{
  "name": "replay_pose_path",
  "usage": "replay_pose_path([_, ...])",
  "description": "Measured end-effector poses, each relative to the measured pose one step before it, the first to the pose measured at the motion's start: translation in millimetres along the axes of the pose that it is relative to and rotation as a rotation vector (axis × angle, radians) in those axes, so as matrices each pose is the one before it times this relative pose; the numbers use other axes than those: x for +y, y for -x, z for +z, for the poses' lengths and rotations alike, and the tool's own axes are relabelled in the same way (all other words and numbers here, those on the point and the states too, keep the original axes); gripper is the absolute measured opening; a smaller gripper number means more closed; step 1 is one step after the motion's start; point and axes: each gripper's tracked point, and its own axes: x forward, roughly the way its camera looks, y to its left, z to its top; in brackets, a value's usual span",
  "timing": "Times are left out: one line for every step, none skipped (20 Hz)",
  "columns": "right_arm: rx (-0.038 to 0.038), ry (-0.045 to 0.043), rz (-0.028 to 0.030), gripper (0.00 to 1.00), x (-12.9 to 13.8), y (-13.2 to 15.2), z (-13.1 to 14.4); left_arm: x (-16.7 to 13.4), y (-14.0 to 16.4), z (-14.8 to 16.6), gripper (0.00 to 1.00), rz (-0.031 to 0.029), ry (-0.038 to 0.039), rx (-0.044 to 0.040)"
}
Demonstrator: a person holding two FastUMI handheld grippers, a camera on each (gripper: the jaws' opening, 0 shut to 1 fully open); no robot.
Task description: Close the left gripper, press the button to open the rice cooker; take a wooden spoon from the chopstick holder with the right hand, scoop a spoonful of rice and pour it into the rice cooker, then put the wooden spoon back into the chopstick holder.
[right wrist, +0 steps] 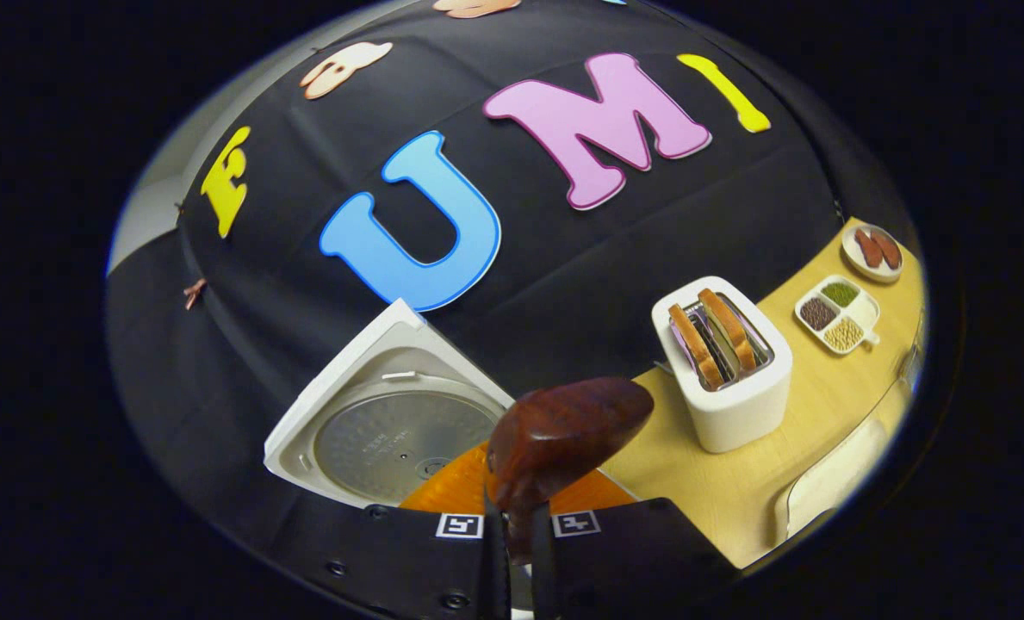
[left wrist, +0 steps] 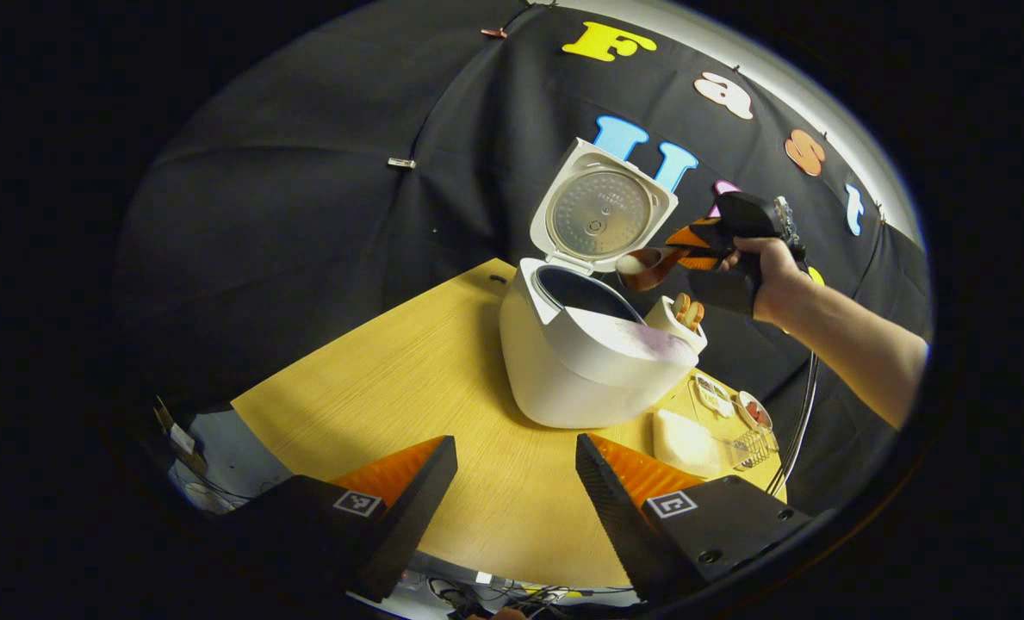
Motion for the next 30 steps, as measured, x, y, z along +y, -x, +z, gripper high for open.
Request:
replay_pose_path([-0.00886, 0.04573, 0.01112, 0.14, 2.31, -2.42, 0.28, -0.26, 0.15, 0.89, 0.96, 0.00113, -0.00375, 0.00059])
replay_pose_path([-0.00454, 0.02965, 0.01512, 0.14, 2.88, -3.76, -1.26, -0.93, -0.58, 1.19, 0.98, 0.00101, -0.0042, 0.00012])
replay_pose_path([0.00145, 0.0208, 0.01369, 0.14, 3.2, -3.11, -1.27, -1.11, -0.5, 0.98, 0.96, 0.00067, -0.00048, 0.00313])
replay_pose_path([-0.00072, 0.02214, 0.01121, 0.14, 1.64, -1.63, -1.6, -1.22, 0.1, 0.16, 0.96, -0.00251, 0.00296, 0.00252])
replay_pose_path([-0.00306, 0.02967, 0.00756, 0.14, 0.94, -1.2, -1.32, -1.76, 0.23, 1.52, 0.96, -0.00311, 0.00165, 0.00013])
replay_pose_path([-0.00463, 0.02995, 0.01251, 0.14, 2.62, -1.66, -0.84, -1.11, 0.17, -0.64, 0.98, -0.00108, -0.00208, -0.00079])
replay_pose_path([0.00234, 0.02572, 0.01503, 0.14, 2.28, -1.46, -2.89, -0.8, 0.66, -0.1, 0.98, 0.00049, -0.00599, -0.00045])
replay_pose_path([0.00379, 0.02359, 0.01285, 0.14, 2.61, -0.51, -4.26, -2.29, 0.41, 0.87, 0.96, -0.00118, -0.00683, -0.00058])
replay_pose_path([0.00139, 0.02656, 0.00937, 0.14, 2.25, -0.38, -2.78, 0.12, 0.46, -0.7, 0.96, 0.00147, -0.00643, 0.00147])
replay_pose_path([-0.00489, 0.03334, 0.00631, 0.14, 1.3, -0.01, -1.04, 1.11, -0.27, -1.87, 0.96, 0.00269, -0.00191, 0.0056])
replay_pose_path([-0.00177, 0.04105, 0.00795, 0.14, 1.34, 0.25, -2.16, -0.69, 1.17, -1.65, 0.98, -0.00255, 0.00793, 0.00682])
replay_pose_path([0.00209, 0.04138, 0.01143, 0.14, 2.49, 1.02, -3.93, -1.18, 1.49, -0.9, 0.96, -0.00268, 0.0044, 0.00202])
replay_pose_path([0.00699, 0.03462, 0.01658, 0.14, 2.94, 0.76, -3.85, -0.67, 1.42, -0.52, 0.96, -0.00156, 0.00114, 0.00204])
replay_pose_path([0.0055, 0.02647, 0.01767, 0.14, 2.34, 0.74, -4.16, -1.18, -0.21, -2.31, 0.96, -0.00039, -0.00215, 0.0025])
replay_pose_path([0.00431, 0.03148, 0.01213, 0.14, 1.17, 0.66, -2.82, -0.14, 0.71, -0.28, 0.96, 0.00017, -0.00373, 0.00094])
replay_pose_path([0.00255, 0.03936, 0.00375, 0.14, -0.98, 1.49, -1.82, 0.21, 0.2, -0.05, 0.96, 0.00141, -0.0042, -0.00011])
replay_pose_path([0.0003, 0.04127, 0.01121, 0.14, 2.84, 2.17, -1.76, 0.57, 0.63, 0.19, 0.96, 0.00324, -0.00493, -0.00043])
replay_pose_path([0.00016, 0.03257, 0.02785, 0.14, 6.75, 1.61, -1.25, 1.31, 0.77, 0.89, 0.96, 0.00587, -0.00422, -0.00187])
replay_pose_path([0.00118, 0.022, 0.03684, 0.14, 9.81, 2.33, -2.13, 0.7, 0.2, -0.18, 0.96, 0.00008, -0.0027, -0.00216])
replay_pose_path([0.00144, 0.01446, 0.03005, 0.14, 6.72, 2.76, -0.75, -1.07, -0.19, 0.0, 0.96, -0.00072, -0.00242, -0.00092])
replay_pose_path([-0.00119, 0.01905, 0.01841, 0.14, 5.3, 1.9, -0.51, 1.02, 0.42, -0.4, 0.98, 0.00199, -0.00317, 0.0018])
replay_pose_path([-0.00413, 0.03053, 0.01184, 0.14, 3.66, 2.81, 0.76, 1.65, 0.58, -0.78, 0.96, 0.00151, -0.00213, 0.00042])
replay_pose_path([-0.0053, 0.043, 0.01209, 0.14, 4.22, 1.37, 0.35, 1.05, 0.86, -0.33, 0.98, 0.00174, -0.00156, -0.00224])
replay_pose_path([-0.00001, 0.04267, 0.01486, 0.14, 6.01, 0.79, -2.44, 0.04, 1.23, -0.63, 0.96, 0.00183, -0.00123, -0.00412])
replay_pose_path([0.00581, 0.03557, 0.01574, 0.14, 5.3, 2.14, -2.57, -0.43, 0.57, 0.36, 0.96, 0.00206, -0.00099, -0.00382])
replay_pose_path([0.00967, 0.02659, 0.01317, 0.14, 5.34, 1.92, -3.16, -0.09, 0.33, -0.83, 0.96, 0.0018, 0.00215, -0.00106])
replay_pose_path([0.00891, 0.02288, 0.00921, 0.14, 4.13, 1.91, -2.65, -0.67, 0.56, 0.0, 0.96, 0.00066, 0.0072, 0.00133])
replay_pose_path([0.00273, 0.01956, 0.00551, 0.14, 2.99, 0.9, -1.1, -0.34, 0.58, -0.2, 0.96, 0.00173, 0.00684, -0.00393])
replay_pose_path([-0.00341, 0.00745, 0.00424, 0.14, 2.62, 2.01, 2.04, -0.99, 1.22, 1.69, 0.98, 0.00127, -0.00007, -0.00988])
replay_pose_path([-0.0079, -0.00894, 0.00445, 0.14, 2.45, 2.37, 4.04, -1.87, 1.31, -0.26, 0.96, -0.00117, -0.00922, -0.00914])
